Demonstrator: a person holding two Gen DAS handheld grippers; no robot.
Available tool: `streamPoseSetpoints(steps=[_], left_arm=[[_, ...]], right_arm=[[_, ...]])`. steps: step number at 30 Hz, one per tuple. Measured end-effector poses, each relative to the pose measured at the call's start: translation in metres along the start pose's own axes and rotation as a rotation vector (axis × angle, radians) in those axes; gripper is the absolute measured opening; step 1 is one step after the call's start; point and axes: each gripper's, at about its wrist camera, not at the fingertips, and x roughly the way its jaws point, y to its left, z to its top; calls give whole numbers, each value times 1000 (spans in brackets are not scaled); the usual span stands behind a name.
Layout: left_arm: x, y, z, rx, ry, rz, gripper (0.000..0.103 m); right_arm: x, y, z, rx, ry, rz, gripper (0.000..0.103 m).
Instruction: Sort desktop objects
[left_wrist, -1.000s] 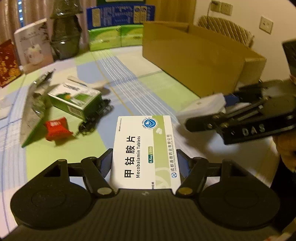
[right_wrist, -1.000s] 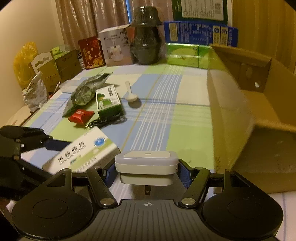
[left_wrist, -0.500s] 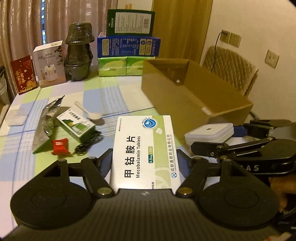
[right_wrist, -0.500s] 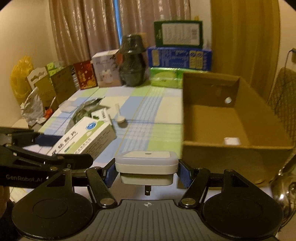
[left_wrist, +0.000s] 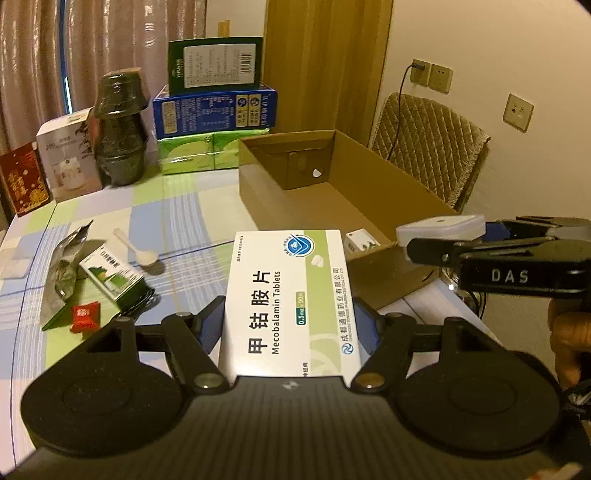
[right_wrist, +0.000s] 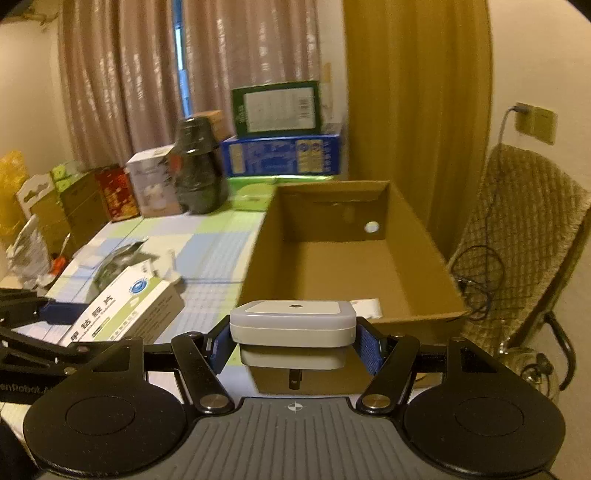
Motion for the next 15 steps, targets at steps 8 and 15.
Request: streamPoseSetpoints(steps=[8,15], left_arm=[[17,-25,23,22,-6,-12,67],[32,-38,40,27,-9,-37,67]], right_arm=[[-7,-30,13,29,-31,-45,64],[-4,-44,23,28,-41,-64,64]])
